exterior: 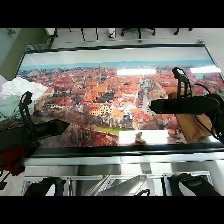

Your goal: Fold the shirts.

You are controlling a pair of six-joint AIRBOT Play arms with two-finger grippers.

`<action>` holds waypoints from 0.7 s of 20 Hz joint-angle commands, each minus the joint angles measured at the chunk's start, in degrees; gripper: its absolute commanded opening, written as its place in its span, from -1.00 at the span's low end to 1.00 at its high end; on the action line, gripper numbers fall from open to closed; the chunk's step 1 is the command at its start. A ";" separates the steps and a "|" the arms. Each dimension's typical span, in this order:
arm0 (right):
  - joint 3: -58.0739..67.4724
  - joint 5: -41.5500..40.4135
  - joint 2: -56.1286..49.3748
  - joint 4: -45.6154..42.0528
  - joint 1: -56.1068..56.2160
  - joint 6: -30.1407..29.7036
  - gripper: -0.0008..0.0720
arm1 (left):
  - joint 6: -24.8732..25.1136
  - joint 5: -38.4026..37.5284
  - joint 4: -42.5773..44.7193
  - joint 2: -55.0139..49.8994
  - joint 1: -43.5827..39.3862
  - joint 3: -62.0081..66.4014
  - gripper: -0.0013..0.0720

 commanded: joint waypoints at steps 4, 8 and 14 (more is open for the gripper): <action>0.07 -0.02 -0.04 0.02 0.07 0.02 -0.92 | -0.02 -5.01 9.09 -0.44 0.07 0.46 -0.93; 0.07 -0.04 -0.02 0.00 0.07 0.02 -0.92 | 2.08 -7.23 30.32 -11.72 4.04 10.78 -0.93; 0.07 -0.04 -0.02 0.00 0.07 0.02 -0.92 | 5.62 -23.71 49.27 -48.09 13.73 35.80 0.95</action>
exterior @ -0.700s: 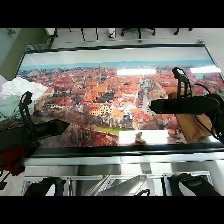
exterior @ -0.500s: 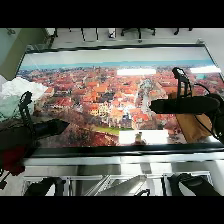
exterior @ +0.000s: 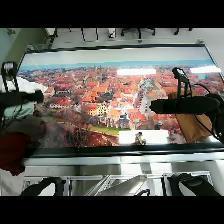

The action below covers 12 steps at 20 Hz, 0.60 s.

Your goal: Fold the shirts.

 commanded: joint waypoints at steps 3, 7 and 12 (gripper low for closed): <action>0.07 0.00 -0.02 0.00 0.04 0.02 -0.92 | 1.38 -6.78 14.56 -35.56 7.30 26.84 0.95; 0.07 0.00 -0.02 0.00 0.04 0.02 -0.92 | 1.40 -5.33 15.41 -52.98 8.22 42.34 0.95; 0.07 0.02 -0.04 0.00 0.04 0.02 -0.92 | 1.40 -8.09 15.39 -61.20 8.33 46.88 0.95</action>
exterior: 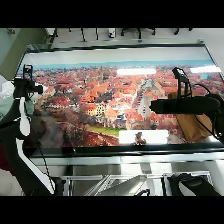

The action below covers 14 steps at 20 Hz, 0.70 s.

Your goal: Fold the shirts.

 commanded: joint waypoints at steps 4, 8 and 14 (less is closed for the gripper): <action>0.07 0.02 -0.02 0.00 0.04 0.02 -0.92 | 0.07 -3.26 0.72 -6.16 0.33 3.34 -0.88; 0.07 0.02 -0.02 0.00 0.04 0.02 -0.92 | 0.00 -1.68 0.42 -2.56 -0.52 3.34 -0.93; 0.07 0.02 -0.02 0.00 0.04 0.02 -0.92 | -0.04 -0.61 -0.20 15.39 -7.67 3.34 -0.93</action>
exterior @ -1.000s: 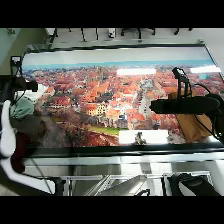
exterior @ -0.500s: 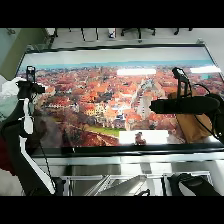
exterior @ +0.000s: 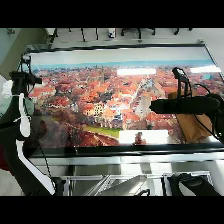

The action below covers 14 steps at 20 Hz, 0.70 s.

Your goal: Fold the shirts.

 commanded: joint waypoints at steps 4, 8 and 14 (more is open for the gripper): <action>0.07 0.00 -0.02 0.02 0.04 0.02 -0.92 | 0.13 11.30 -12.92 22.16 -12.37 0.11 -0.93; 0.07 0.00 -0.02 0.02 0.04 0.02 -0.92 | 0.52 31.32 -31.80 30.23 -22.71 0.07 -0.93; 0.07 0.00 -0.02 0.02 0.04 0.02 -0.92 | -6.08 35.74 -39.12 33.31 -41.40 -17.92 -0.93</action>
